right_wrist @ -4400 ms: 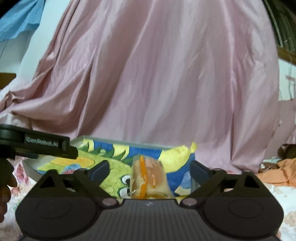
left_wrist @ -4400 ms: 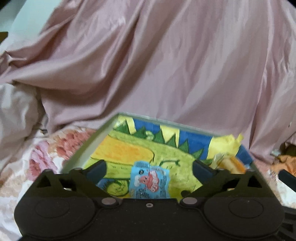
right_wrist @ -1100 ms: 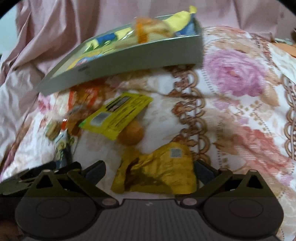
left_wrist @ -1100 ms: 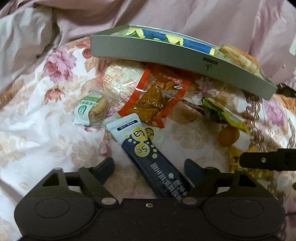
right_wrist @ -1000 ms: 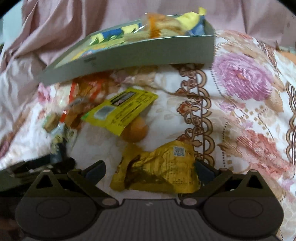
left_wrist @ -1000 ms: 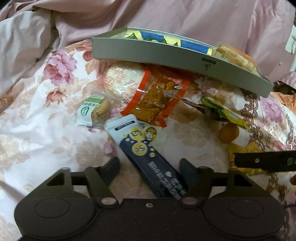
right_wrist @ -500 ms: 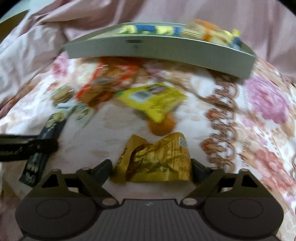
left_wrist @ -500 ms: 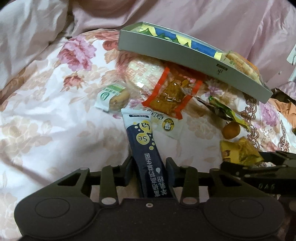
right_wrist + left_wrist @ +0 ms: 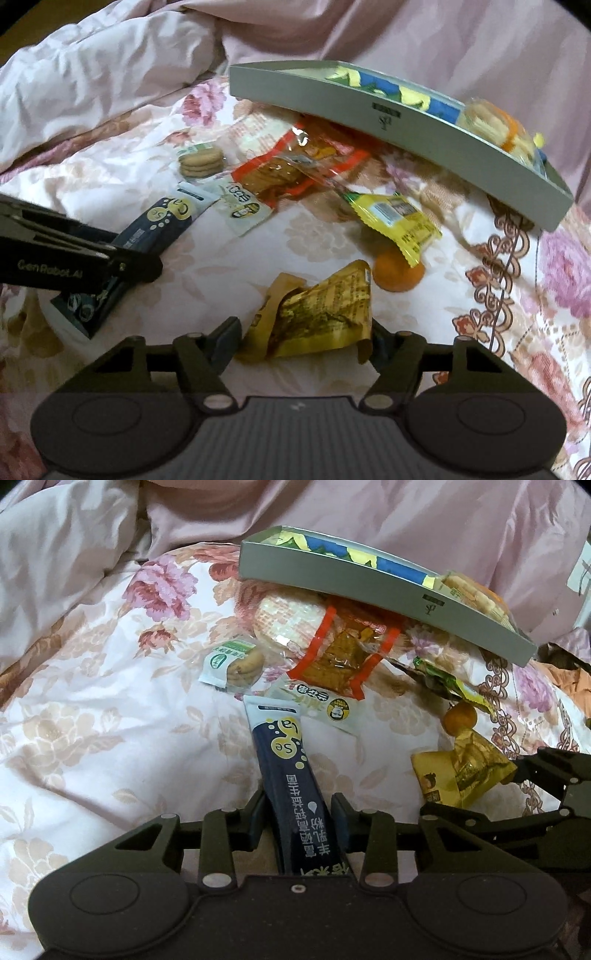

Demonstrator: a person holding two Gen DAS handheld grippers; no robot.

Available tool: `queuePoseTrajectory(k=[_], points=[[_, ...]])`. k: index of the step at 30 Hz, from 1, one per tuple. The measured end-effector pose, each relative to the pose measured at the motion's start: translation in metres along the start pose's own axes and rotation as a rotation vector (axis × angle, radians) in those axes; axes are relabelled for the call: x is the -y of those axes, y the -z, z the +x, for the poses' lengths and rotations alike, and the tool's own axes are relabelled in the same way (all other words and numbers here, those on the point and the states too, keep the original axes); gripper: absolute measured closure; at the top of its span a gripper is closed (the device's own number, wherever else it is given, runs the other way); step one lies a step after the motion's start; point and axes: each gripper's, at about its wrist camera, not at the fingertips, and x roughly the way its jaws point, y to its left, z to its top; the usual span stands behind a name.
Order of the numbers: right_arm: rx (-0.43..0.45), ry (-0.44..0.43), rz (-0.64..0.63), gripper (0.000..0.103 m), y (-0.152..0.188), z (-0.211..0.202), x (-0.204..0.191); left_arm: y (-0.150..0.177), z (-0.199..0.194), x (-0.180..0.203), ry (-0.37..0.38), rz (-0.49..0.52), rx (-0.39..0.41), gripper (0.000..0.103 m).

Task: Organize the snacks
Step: 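Grasp the dark blue stick pack with the left tool while the right tool grasps the gold foil packet, then lift both held snacks and carry them over the grey tray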

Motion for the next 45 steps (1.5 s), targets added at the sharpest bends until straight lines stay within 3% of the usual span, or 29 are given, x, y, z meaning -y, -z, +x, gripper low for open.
queuePoseTrajectory(k=[2, 3, 4, 9, 11, 13, 17, 18, 21, 24, 34, 36, 38, 45], points=[[0.01, 0.001, -0.017, 0.036, 0.0, -0.001, -0.003, 0.0, -0.001, 0.0, -0.006, 0.0, 0.004, 0.066], [0.011, -0.006, -0.021, 0.05, 0.0, 0.0, -0.003, 0.001, -0.002, 0.0, -0.005, -0.007, 0.008, 0.067], [0.007, -0.026, -0.023, 0.07, 0.0, 0.001, -0.003, 0.002, -0.003, -0.001, 0.001, -0.019, 0.012, 0.067], [0.018, -0.035, -0.024, 0.068, -0.001, 0.003, -0.005, 0.006, -0.005, -0.004, 0.039, -0.084, 0.042, 0.069], [0.024, -0.052, 0.009, 0.064, -0.002, 0.004, -0.002, 0.007, -0.006, -0.003, 0.044, -0.091, 0.05, 0.07], [0.033, -0.07, 0.045, 0.051, -0.002, 0.002, 0.003, 0.007, -0.007, -0.002, 0.047, -0.1, 0.053, 0.07], [0.066, -0.11, 0.11, 0.049, -0.004, -0.003, 0.011, 0.008, -0.007, -0.003, 0.056, -0.116, 0.056, 0.071], [0.07, -0.117, 0.119, 0.052, -0.005, -0.003, 0.011, 0.008, -0.008, -0.004, 0.059, -0.119, 0.055, 0.071], [0.067, -0.115, 0.122, 0.074, -0.005, -0.002, 0.012, 0.009, -0.008, -0.003, 0.067, -0.122, 0.058, 0.071], [0.084, -0.103, 0.103, 0.085, -0.005, -0.004, 0.007, 0.01, -0.009, -0.003, 0.074, -0.127, 0.065, 0.073], [0.192, -0.031, -0.093, 0.086, -0.003, -0.02, -0.023, 0.009, -0.02, 0.002, 0.044, -0.154, 0.096, 0.081], [0.234, -0.019, -0.1, 0.086, -0.003, -0.027, -0.024, 0.008, -0.025, 0.002, 0.049, -0.162, 0.119, 0.091], [0.267, -0.011, -0.09, 0.086, -0.006, -0.032, -0.022, 0.005, -0.03, 0.004, 0.056, -0.159, 0.138, 0.093], [0.301, -0.004, -0.069, 0.086, -0.008, -0.041, -0.016, 0.005, -0.022, 0.01, 0.038, -0.127, 0.084, 0.092]])
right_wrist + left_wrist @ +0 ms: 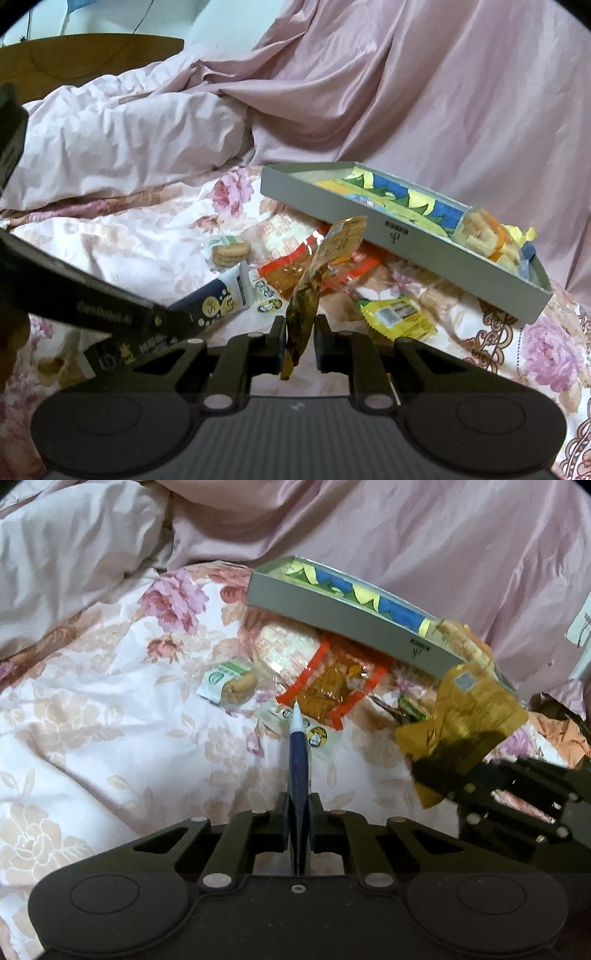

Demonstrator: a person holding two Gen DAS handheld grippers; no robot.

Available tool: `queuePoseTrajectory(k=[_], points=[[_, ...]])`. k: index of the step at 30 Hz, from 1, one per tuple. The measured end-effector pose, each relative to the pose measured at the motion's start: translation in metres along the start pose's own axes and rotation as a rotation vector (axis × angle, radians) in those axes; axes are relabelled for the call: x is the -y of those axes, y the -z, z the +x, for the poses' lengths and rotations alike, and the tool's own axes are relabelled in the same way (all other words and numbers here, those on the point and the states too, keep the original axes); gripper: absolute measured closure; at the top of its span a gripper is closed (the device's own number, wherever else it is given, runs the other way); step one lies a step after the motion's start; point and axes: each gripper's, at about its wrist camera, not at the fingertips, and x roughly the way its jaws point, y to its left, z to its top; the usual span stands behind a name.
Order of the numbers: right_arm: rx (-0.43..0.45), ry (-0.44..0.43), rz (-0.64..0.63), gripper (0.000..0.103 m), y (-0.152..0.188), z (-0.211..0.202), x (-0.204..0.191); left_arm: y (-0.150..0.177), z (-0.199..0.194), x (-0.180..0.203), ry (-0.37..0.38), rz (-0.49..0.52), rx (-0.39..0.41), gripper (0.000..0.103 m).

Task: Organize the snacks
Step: 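Lift both held snacks and carry them over the grey tray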

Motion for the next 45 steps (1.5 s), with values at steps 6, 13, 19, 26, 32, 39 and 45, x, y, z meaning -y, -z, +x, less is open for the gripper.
queuePoseTrajectory(k=[6, 13, 19, 26, 32, 39, 45], points=[[0.013, 0.016, -0.002, 0.086, -0.003, -0.004, 0.001, 0.005, 0.022, 0.008, -0.002, 0.014, -0.091, 0.089], [0.064, 0.059, 0.013, 0.086, -0.009, -0.01, 0.009, -0.004, 0.016, 0.015, -0.05, 0.038, -0.019, 0.093], [0.149, 0.113, 0.033, 0.085, -0.018, -0.018, 0.017, -0.024, -0.006, 0.031, -0.035, 0.065, 0.143, 0.093], [0.246, 0.226, 0.031, 0.085, -0.024, -0.016, 0.031, -0.076, -0.012, 0.06, 0.021, 0.106, 0.277, 0.093], [0.321, 0.304, 0.069, 0.085, -0.041, 0.008, 0.052, -0.125, 0.01, 0.077, 0.035, 0.092, 0.303, 0.093], [0.35, 0.305, 0.122, 0.085, -0.053, 0.037, 0.07, -0.163, 0.047, 0.083, 0.019, 0.079, 0.306, 0.093], [0.316, 0.282, 0.165, 0.085, -0.047, 0.058, 0.082, -0.178, 0.077, 0.087, 0.01, 0.07, 0.294, 0.093]])
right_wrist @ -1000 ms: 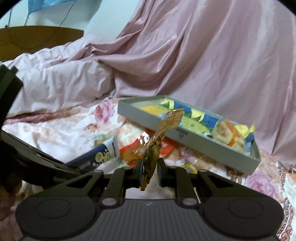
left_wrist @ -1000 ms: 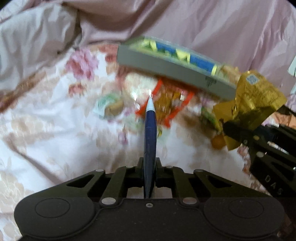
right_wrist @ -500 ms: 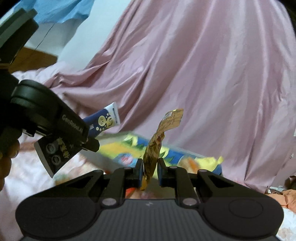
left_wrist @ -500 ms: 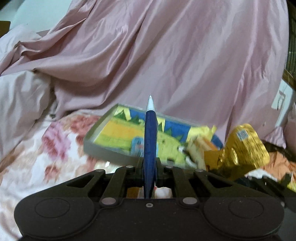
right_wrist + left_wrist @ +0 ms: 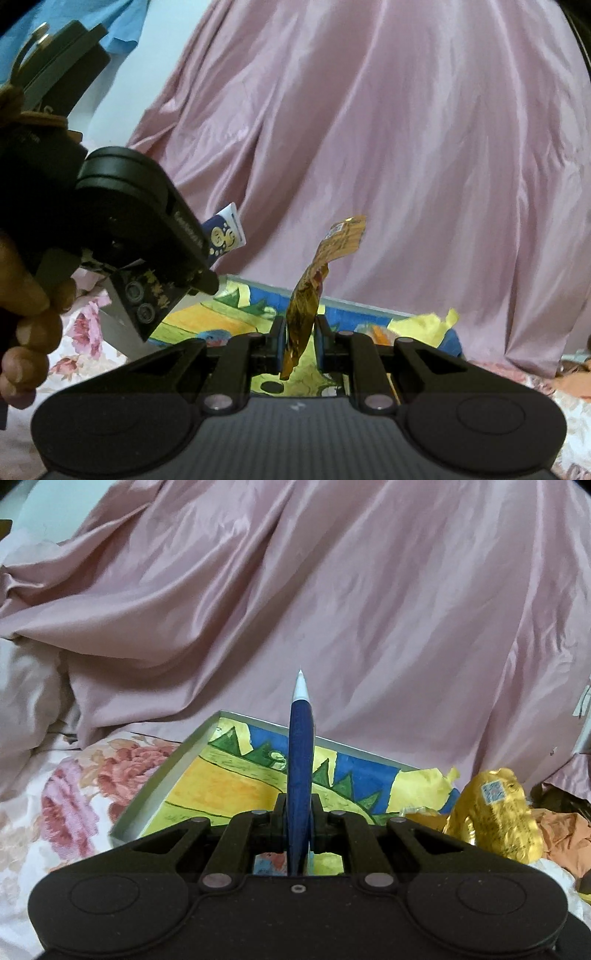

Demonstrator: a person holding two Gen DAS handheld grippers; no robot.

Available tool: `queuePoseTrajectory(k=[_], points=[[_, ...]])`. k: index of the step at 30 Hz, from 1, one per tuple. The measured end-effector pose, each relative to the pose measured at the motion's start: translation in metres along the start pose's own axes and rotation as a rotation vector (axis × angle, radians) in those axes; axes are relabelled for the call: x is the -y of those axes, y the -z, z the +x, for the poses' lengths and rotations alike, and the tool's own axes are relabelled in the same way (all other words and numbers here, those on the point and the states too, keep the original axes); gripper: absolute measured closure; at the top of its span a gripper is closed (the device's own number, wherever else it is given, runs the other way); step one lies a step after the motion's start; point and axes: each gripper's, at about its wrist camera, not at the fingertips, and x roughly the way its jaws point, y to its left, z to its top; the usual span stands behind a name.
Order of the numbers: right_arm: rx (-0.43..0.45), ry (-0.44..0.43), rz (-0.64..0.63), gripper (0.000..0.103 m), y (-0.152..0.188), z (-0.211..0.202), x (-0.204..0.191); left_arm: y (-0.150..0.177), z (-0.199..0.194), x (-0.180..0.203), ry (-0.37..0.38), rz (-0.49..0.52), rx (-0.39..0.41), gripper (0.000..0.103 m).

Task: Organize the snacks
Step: 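Lift both held snacks and carry them over the grey tray, then open both tools to drop the stick pack and foil packet into the tray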

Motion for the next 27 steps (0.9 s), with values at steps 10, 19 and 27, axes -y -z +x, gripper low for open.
queuePoseTrajectory(k=[10, 19, 27], points=[[-0.07, -0.043, 0.043, 0.085, 0.005, 0.014, 0.007, 0.01, 0.043, 0.008, -0.003, -0.009, -0.051, 0.093], [-0.104, -0.044, 0.05, 0.08, 0.003, 0.017, 0.01, 0.016, 0.05, 0.011, -0.024, -0.026, -0.074, 0.09], [-0.084, -0.031, 0.014, 0.051, 0.001, 0.011, 0.007, 0.013, 0.04, 0.006, -0.068, -0.065, -0.058, 0.059]])
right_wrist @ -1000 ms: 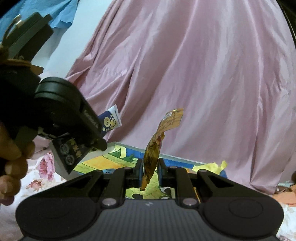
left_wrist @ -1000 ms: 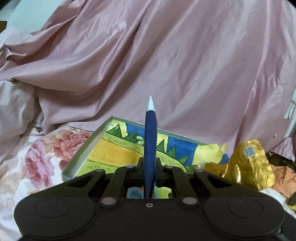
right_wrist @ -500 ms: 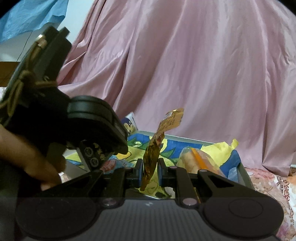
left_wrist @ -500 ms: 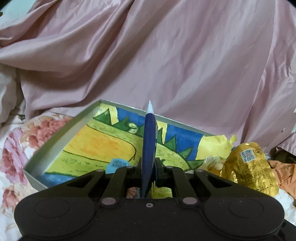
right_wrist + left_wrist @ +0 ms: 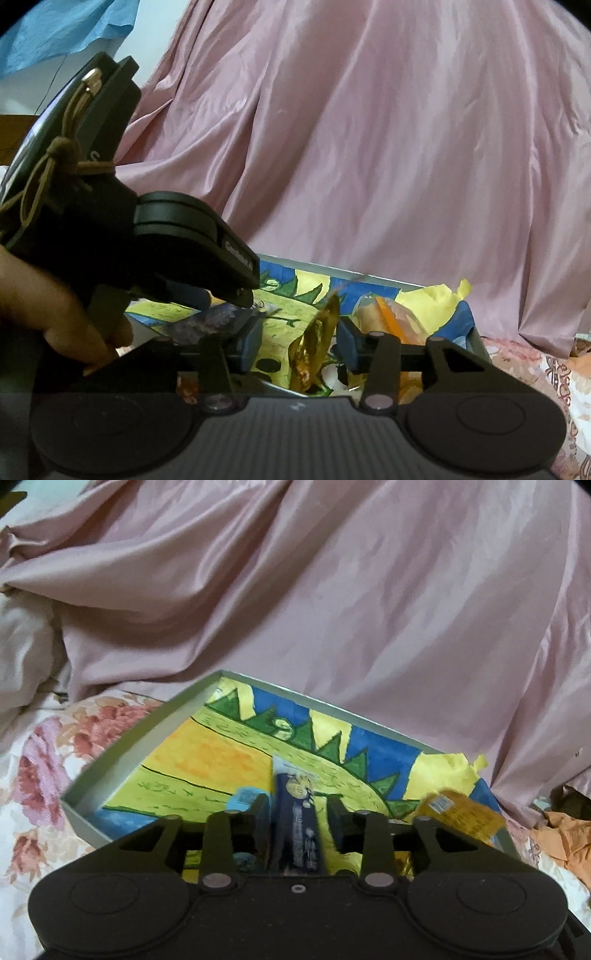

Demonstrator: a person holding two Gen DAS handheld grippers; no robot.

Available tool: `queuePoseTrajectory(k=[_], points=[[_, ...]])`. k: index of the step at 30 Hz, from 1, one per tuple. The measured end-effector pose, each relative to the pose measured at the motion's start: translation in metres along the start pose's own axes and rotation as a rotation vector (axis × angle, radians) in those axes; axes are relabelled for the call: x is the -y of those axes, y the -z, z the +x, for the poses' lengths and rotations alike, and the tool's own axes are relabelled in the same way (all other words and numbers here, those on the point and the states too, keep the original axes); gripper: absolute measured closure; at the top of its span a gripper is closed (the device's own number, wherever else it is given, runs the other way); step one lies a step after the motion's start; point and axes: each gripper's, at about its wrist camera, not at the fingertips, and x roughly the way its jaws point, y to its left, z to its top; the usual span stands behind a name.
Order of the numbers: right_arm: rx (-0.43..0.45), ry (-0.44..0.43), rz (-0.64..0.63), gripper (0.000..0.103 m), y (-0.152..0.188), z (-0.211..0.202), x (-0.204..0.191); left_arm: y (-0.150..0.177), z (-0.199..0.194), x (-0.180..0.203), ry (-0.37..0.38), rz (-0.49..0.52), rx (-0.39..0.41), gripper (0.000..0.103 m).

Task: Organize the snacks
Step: 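Open both tools to drop the stick pack and foil packet into the tray, then withdraw both tools back toward the remaining snacks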

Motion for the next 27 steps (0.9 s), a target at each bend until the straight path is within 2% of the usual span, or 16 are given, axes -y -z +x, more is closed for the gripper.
queuePoseTrajectory(k=[1, 3, 11, 13, 21, 27], points=[[0.002, 0.004, -0.003, 0.046, 0.0, 0.0, 0.0, -0.001, -0.003, 0.0, -0.005, 0.002, 0.008, 0.055], [0.011, 0.013, -0.007, 0.041, -0.001, -0.002, -0.001, -0.003, -0.008, 0.0, -0.018, 0.005, 0.027, 0.036], [0.071, 0.053, -0.023, 0.008, -0.005, -0.016, -0.004, -0.009, -0.037, -0.004, -0.061, 0.012, 0.113, 0.003], [0.095, 0.074, -0.03, 0.001, -0.005, -0.021, -0.006, -0.009, -0.046, -0.007, -0.072, 0.012, 0.141, 0.002], [0.188, 0.107, -0.06, 0.0, -0.006, -0.053, -0.017, -0.007, -0.083, -0.021, -0.085, 0.02, 0.186, 0.001], [0.228, 0.128, -0.027, 0.0, -0.008, -0.084, -0.024, -0.002, -0.112, -0.032, -0.085, 0.039, 0.201, 0.001]])
